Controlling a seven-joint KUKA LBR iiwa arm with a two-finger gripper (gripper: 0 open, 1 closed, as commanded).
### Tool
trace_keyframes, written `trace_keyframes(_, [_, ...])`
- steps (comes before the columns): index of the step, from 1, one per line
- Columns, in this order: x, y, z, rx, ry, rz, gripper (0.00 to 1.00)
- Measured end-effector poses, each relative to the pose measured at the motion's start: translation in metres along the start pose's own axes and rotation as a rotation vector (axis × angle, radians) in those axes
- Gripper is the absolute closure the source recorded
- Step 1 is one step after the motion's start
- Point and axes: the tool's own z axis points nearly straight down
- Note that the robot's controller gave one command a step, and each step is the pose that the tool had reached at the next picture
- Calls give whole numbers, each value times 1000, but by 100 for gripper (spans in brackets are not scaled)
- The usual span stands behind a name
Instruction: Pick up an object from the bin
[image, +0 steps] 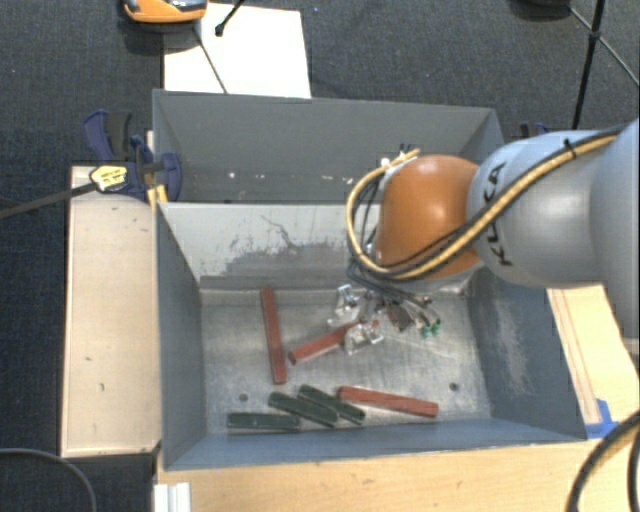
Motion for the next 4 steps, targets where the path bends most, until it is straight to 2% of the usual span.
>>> trace_keyframes(1, [-1, 0, -10, 1, -5, 1, 100])
trace_keyframes(3, [2, 0, -36, -2, 8, 2, 100])
trace_keyframes(4, [0, 0, -58, 0, 1, 4, 100])
